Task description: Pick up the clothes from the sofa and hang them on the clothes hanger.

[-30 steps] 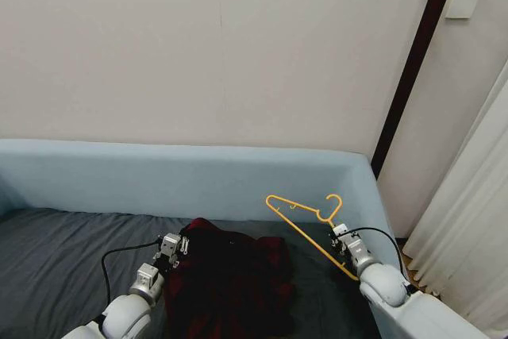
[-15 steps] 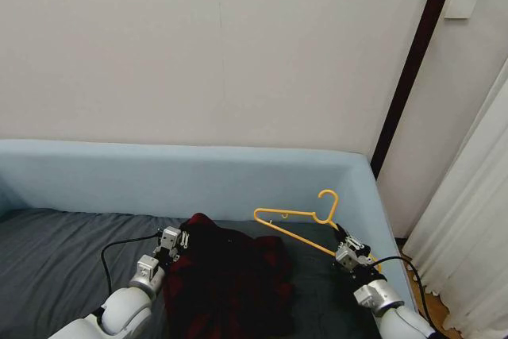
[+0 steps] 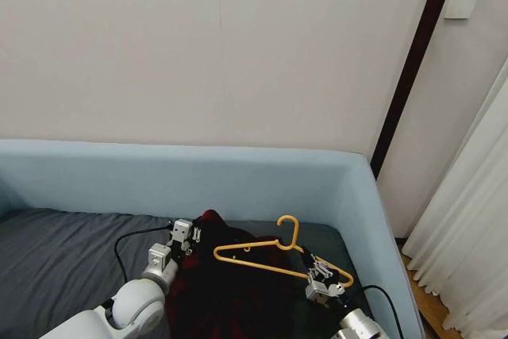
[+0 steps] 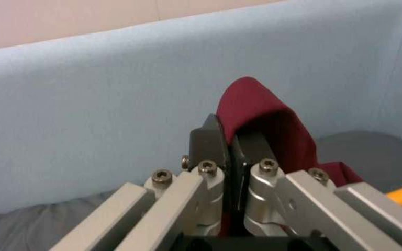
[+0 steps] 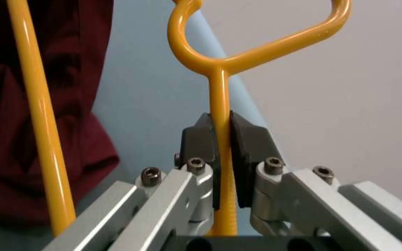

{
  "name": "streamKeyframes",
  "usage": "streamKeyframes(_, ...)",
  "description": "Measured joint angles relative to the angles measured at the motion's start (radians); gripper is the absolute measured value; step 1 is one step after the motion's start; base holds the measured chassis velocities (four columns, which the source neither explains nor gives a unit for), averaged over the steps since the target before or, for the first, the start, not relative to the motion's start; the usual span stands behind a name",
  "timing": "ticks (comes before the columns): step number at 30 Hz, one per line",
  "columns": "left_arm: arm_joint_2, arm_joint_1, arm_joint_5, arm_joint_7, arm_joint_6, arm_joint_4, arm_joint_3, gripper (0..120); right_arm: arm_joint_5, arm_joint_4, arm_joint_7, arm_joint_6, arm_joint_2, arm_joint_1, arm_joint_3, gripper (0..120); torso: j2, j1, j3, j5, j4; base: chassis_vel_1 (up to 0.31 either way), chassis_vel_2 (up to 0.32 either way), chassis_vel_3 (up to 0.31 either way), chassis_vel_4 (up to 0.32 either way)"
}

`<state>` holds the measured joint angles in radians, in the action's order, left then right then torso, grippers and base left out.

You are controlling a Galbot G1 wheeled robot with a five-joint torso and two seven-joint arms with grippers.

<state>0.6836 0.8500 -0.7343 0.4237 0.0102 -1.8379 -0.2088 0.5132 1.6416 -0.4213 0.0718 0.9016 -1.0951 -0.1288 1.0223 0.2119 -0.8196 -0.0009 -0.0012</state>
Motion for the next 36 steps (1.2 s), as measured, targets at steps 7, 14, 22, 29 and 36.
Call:
streamKeyframes(7,-0.027,0.044,0.009,0.02,0.021,-0.06,0.03,0,-0.1,0.0,-0.007,-0.086,0.069,0.002,-0.039,4,0.0,0.0,0.0,0.0001,0.0001,0.0,0.0,0.0,0.0)
streamKeyframes(14,-0.02,0.063,0.018,0.034,0.04,-0.083,0.038,0,-0.136,-0.016,-0.03,-0.133,0.091,0.027,-0.05,4,0.0,0.0,0.0,-0.0001,-0.0003,0.0,0.0,0.0,0.0)
streamKeyframes(22,0.015,0.051,0.035,0.051,0.059,-0.102,-0.039,0,-0.153,-0.026,-0.041,-0.181,0.114,0.05,-0.07,4,0.0,0.0,0.0,0.0,0.0,0.0,0.0,0.0,0.0)
streamKeyframes(29,0.055,0.001,0.039,0.095,0.094,-0.075,-0.129,0,-0.154,-0.021,-0.047,-0.198,0.121,0.075,-0.091,4,0.0,0.0,0.0,0.0001,-0.0001,0.0,0.0,0.0,0.0)
streamKeyframes(36,0.079,-0.007,0.045,0.119,0.102,-0.095,-0.154,0,-0.168,-0.031,-0.048,-0.246,0.102,0.125,-0.111,4,0.0,0.0,0.0,0.0001,0.0,0.0,0.0,0.0,0.0)
